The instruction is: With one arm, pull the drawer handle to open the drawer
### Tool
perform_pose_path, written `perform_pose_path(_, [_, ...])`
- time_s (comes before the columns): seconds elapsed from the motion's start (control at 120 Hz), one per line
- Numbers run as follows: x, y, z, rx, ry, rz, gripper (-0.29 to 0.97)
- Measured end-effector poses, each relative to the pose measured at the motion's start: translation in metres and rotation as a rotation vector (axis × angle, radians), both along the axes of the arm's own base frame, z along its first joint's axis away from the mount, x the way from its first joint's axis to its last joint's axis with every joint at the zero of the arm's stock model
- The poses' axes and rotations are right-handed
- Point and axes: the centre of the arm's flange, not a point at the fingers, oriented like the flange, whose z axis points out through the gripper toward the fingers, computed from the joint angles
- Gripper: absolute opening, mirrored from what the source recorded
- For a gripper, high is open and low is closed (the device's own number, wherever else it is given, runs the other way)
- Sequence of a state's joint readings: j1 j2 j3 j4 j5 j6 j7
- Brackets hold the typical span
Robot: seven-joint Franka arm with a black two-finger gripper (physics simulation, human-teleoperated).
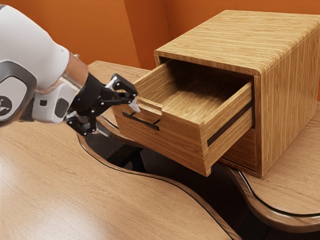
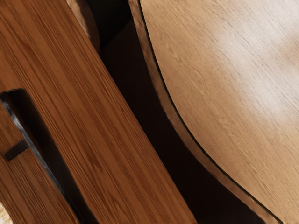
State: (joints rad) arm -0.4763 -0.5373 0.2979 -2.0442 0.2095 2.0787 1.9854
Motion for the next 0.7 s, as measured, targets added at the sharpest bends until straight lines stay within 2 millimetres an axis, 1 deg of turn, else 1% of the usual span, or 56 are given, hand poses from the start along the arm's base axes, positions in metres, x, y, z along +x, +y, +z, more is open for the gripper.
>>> perform_pose_path(0.05, [-0.015, -0.005, 0.018, 0.005, -0.029, -0.008, 0.67])
perform_pose_path(0.083, [-0.024, -0.006, 0.037, 0.003, -0.053, -0.007, 0.67])
perform_pose_path(0.117, [-0.033, -0.004, 0.061, -0.004, -0.078, 0.001, 0.68])
perform_pose_path(0.142, [-0.04, 0.001, 0.083, -0.013, -0.097, 0.014, 0.68])
perform_pose_path(0.175, [-0.048, 0.008, 0.104, -0.024, -0.103, 0.034, 0.68])
perform_pose_path(0.208, [-0.053, 0.019, 0.118, -0.035, -0.095, 0.069, 0.68])
perform_pose_path(0.25, [-0.055, 0.032, 0.127, -0.043, -0.072, 0.118, 0.68])
perform_pose_path(0.292, [-0.053, 0.041, 0.131, -0.049, -0.041, 0.161, 0.68])
perform_pose_path(0.358, [-0.049, 0.045, 0.139, -0.057, 0.002, 0.212, 0.68])
perform_pose_path(0.383, [-0.047, 0.045, 0.138, -0.057, 0.024, 0.232, 0.68])
perform_pose_path(0.417, [-0.039, 0.046, 0.136, -0.053, 0.058, 0.27, 0.68])
perform_pose_path(0.467, [-0.031, 0.051, 0.136, -0.052, 0.103, 0.337, 0.68])
perform_pose_path(0.583, [-0.031, 0.072, 0.125, -0.081, 0.203, 0.507, 0.68])
perform_pose_path(0.667, [-0.018, 0.072, 0.11, -0.089, 0.289, 0.633, 0.68])
perform_pose_path(0.7, [-0.015, 0.076, 0.107, -0.101, 0.315, 0.688, 0.68])
